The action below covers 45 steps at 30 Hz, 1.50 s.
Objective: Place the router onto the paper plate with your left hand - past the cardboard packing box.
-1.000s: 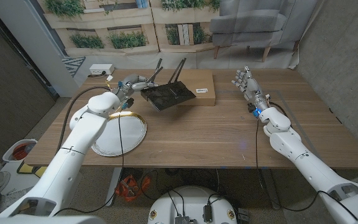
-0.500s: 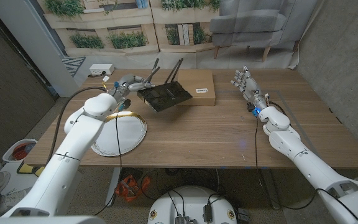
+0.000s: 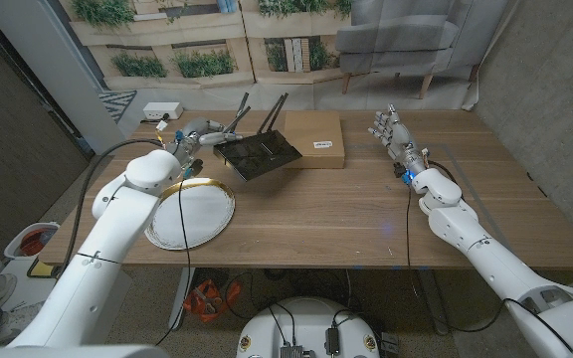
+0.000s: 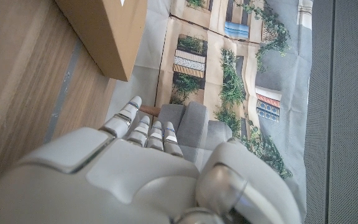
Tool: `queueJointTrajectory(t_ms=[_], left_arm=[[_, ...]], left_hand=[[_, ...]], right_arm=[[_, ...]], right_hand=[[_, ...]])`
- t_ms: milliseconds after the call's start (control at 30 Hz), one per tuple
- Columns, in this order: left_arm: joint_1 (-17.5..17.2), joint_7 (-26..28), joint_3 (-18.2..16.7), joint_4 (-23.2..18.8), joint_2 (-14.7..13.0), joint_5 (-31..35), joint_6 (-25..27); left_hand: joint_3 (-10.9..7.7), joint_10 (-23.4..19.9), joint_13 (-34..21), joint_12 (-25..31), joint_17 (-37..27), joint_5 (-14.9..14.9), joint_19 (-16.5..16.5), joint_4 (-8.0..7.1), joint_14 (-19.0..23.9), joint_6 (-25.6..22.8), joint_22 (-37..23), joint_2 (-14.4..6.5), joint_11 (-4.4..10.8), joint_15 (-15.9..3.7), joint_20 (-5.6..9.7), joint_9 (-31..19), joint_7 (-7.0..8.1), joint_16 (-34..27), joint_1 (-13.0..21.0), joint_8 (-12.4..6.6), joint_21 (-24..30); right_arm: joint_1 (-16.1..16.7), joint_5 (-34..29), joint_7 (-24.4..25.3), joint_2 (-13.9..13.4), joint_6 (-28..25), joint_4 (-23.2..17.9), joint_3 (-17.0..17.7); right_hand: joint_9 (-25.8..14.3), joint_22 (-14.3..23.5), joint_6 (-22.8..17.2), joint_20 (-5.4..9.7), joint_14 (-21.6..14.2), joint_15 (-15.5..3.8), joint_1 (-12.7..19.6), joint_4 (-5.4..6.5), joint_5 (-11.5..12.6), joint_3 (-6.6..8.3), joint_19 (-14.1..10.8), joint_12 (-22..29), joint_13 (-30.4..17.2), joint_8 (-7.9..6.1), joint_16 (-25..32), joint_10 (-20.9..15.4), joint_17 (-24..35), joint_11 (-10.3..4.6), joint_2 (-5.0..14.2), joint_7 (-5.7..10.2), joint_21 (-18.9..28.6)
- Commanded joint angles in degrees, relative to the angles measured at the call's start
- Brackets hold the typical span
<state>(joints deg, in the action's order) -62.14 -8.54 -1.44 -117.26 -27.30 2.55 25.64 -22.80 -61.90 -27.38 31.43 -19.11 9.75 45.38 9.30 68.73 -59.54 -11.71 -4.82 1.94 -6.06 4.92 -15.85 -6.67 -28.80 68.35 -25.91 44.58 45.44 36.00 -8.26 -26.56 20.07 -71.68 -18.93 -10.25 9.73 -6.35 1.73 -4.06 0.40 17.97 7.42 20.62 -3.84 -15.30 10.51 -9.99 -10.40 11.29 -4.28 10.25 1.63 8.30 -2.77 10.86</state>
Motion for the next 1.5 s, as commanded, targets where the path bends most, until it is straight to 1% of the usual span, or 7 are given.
queueJointTrajectory(t_ms=[33,500,533,633,700,1267,1500], left_arm=[[-2.70,0.51,-2.35,-3.46,0.53,1.33,0.87],[-6.00,0.35,-4.67,-10.25,0.58,4.99,5.02],[-6.26,0.26,-4.85,-10.70,0.59,5.26,5.14],[-7.00,-0.06,-5.27,-11.99,0.54,6.20,5.80],[-7.44,-0.20,-5.50,-12.80,0.63,6.86,6.51],[-12.30,-2.66,-8.58,-19.65,1.18,12.64,10.37],[-14.08,-3.66,-9.36,-22.33,1.63,15.31,11.57]], left_hand=[[-0.15,-2.68,-0.31,-0.15,-0.20,0.20,-0.23,-0.20,6.12,-0.90,-0.06,-1.14,2.22,-6.48,2.35,-0.19,-0.40,0.04,1.51,0.28,0.49],[-0.16,-2.93,-0.95,-0.31,-0.30,0.17,-0.45,-0.17,6.30,-1.14,0.05,-1.05,2.35,-6.48,2.27,-0.30,-0.44,0.17,1.65,0.35,1.26],[-0.17,-2.86,-1.03,-0.37,-0.28,0.16,-0.56,-0.22,6.25,-0.96,0.06,-1.10,2.34,-6.41,2.27,-0.25,-0.86,0.23,1.61,0.48,1.33],[-0.18,-2.92,-1.21,-0.41,-0.33,0.16,-0.56,-0.19,6.32,-1.03,0.10,-1.07,2.26,-6.49,2.25,-0.33,-0.39,0.24,1.69,0.47,1.56],[-0.18,-2.96,-1.24,-0.49,-0.36,0.16,-0.63,-0.20,6.33,-1.05,0.12,-1.06,2.33,-6.47,2.24,-0.34,-0.46,0.26,1.70,0.50,1.68],[-0.20,-3.16,-1.51,-0.94,-0.58,0.13,-0.79,-0.11,6.50,-1.28,0.25,-0.95,2.21,-6.58,2.22,-0.36,-0.33,0.32,1.93,0.67,2.49],[-0.27,-3.19,-1.62,-1.16,-0.62,0.13,-0.94,-0.11,6.44,-1.29,0.30,-0.98,2.23,-6.57,2.25,-0.40,-0.64,0.44,2.04,0.76,2.81]], right_arm=[[-0.61,-0.32,0.30,0.48,0.18,-0.04,-0.23],[-1.18,-0.20,-0.08,1.11,0.34,0.85,-0.44],[-1.32,-0.46,-0.31,1.10,0.65,1.13,-0.57],[-1.43,-0.38,-0.40,1.24,0.67,1.19,-0.57],[-1.54,-0.59,-0.57,1.23,0.99,1.33,-0.63],[-1.38,-0.51,-0.57,0.63,0.88,-0.09,-0.39],[-1.37,-0.20,-1.01,0.65,1.08,-0.05,-0.33]], right_hand=[[-0.20,0.16,-0.35,-0.07,-0.31,0.05,-0.03,0.12,0.48,0.31,-0.62,0.08,-0.31,-0.36,0.07,-0.58,0.19,-0.11,0.02,-0.18,0.24],[-0.19,0.16,-0.31,-0.07,-0.30,0.08,-0.07,0.09,0.48,0.32,-0.70,0.06,-0.31,-0.34,0.05,-0.56,0.19,-0.10,-0.03,-0.15,0.24],[-0.20,0.16,-0.32,-0.07,-0.30,0.06,-0.07,0.09,0.48,0.32,-0.70,0.05,-0.31,-0.35,0.05,-0.56,0.19,-0.10,-0.03,-0.19,0.24],[-0.20,0.16,-0.37,-0.02,-0.31,0.08,-0.08,0.08,0.48,0.32,-0.70,0.05,-0.31,-0.37,0.05,-0.55,0.19,-0.13,-0.04,-0.14,0.24],[-0.20,0.16,-0.36,-0.01,-0.30,0.09,-0.08,0.08,0.48,0.33,-0.71,0.05,-0.31,-0.36,0.04,-0.56,0.19,-0.09,-0.04,-0.17,0.24],[-0.19,0.16,-0.51,-0.03,-0.44,0.07,-0.14,0.05,0.47,0.30,-0.79,0.08,-0.31,-0.42,0.08,-0.68,0.18,-0.03,-0.14,-0.17,0.24],[-0.19,0.15,-0.55,0.00,-0.47,0.09,-0.18,0.03,0.46,0.28,-0.85,0.08,-0.31,-0.42,0.08,-0.70,0.18,-0.01,-0.19,-0.16,0.25]])
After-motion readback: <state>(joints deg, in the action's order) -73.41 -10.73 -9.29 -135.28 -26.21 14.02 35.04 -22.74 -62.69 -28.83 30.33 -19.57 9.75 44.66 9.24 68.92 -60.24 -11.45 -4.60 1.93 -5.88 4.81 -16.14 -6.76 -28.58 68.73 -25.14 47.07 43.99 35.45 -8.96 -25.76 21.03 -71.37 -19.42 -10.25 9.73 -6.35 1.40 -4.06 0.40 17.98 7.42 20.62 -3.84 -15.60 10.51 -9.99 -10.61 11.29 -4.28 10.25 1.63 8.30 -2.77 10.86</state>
